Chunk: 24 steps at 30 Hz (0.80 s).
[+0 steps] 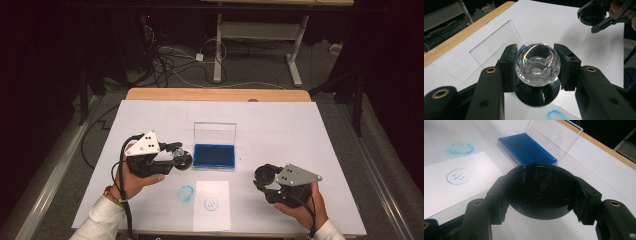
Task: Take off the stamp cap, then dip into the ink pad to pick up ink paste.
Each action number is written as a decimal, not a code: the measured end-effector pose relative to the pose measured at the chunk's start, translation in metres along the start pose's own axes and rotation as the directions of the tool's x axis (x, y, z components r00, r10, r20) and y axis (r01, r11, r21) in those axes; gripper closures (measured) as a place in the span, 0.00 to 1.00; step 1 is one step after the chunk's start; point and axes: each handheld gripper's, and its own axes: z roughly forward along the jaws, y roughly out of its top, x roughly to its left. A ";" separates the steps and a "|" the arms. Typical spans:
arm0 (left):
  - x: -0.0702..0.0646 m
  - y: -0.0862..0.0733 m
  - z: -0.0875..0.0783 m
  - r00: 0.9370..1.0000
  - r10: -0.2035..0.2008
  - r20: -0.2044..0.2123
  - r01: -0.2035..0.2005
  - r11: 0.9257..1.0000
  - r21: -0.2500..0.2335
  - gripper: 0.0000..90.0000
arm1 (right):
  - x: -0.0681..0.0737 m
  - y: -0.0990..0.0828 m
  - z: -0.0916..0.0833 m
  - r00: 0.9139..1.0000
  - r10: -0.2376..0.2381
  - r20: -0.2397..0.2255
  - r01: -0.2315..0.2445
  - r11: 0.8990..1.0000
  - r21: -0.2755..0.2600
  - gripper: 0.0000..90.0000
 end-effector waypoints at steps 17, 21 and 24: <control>-0.004 0.009 0.016 1.000 0.025 0.010 -0.025 0.999 0.024 0.61 | -0.001 -0.002 0.000 1.000 -0.003 -0.001 0.003 1.000 0.007 0.43; -0.007 0.019 0.032 0.998 0.053 0.021 -0.054 0.998 0.041 0.61 | 0.000 -0.005 -0.001 1.000 -0.001 0.002 0.001 1.000 0.014 0.43; -0.008 0.026 0.045 0.998 0.061 0.031 -0.063 0.997 0.048 0.61 | 0.002 -0.008 -0.002 1.000 -0.001 0.008 0.001 1.000 0.029 0.43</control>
